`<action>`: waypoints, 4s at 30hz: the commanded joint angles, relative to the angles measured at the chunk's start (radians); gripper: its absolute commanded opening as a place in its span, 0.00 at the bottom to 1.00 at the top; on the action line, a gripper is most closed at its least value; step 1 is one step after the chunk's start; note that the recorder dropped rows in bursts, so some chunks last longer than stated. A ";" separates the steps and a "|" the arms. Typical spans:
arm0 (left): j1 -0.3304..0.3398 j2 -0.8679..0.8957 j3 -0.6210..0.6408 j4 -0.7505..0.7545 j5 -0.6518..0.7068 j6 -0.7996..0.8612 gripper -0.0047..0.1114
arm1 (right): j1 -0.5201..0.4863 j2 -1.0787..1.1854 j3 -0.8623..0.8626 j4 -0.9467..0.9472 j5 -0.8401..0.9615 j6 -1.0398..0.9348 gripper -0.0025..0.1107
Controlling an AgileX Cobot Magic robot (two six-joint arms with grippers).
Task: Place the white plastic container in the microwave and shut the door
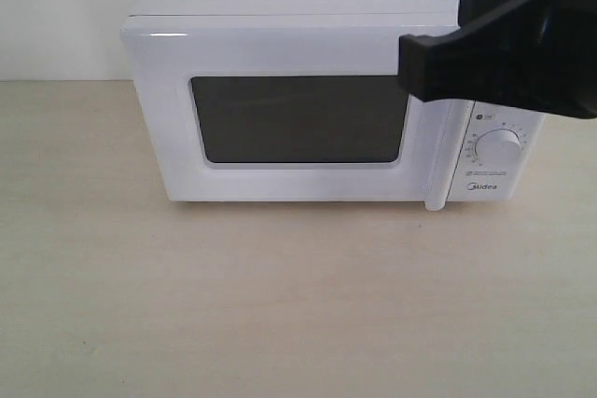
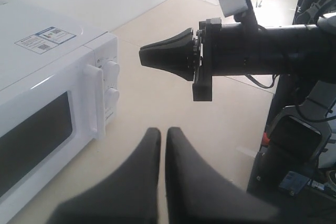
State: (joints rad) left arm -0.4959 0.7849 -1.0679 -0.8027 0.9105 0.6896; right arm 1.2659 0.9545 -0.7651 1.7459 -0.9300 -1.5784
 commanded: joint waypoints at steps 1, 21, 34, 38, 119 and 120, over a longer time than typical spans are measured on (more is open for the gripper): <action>-0.003 -0.005 -0.002 -0.013 0.002 -0.001 0.08 | 0.003 -0.004 0.000 -0.002 -0.004 0.002 0.02; -0.003 -0.005 -0.002 -0.013 -0.001 -0.001 0.08 | -0.373 -0.082 -0.002 -0.002 0.878 0.119 0.02; -0.003 -0.005 -0.002 -0.013 -0.001 -0.001 0.08 | -1.052 -0.441 0.209 -0.002 1.294 0.245 0.02; -0.003 -0.005 -0.002 -0.013 -0.001 -0.001 0.08 | -1.187 -0.597 0.324 -0.002 1.301 0.230 0.02; -0.003 -0.005 -0.002 -0.013 -0.004 -0.001 0.08 | -1.327 -0.955 0.765 -1.704 1.265 1.554 0.02; -0.003 -0.005 -0.002 -0.013 -0.004 -0.001 0.08 | -1.327 -0.955 0.765 -1.704 1.265 1.554 0.02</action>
State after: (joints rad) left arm -0.4959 0.7849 -1.0679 -0.8044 0.9105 0.6896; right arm -0.0570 0.0048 0.0003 0.0392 0.3366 -0.0217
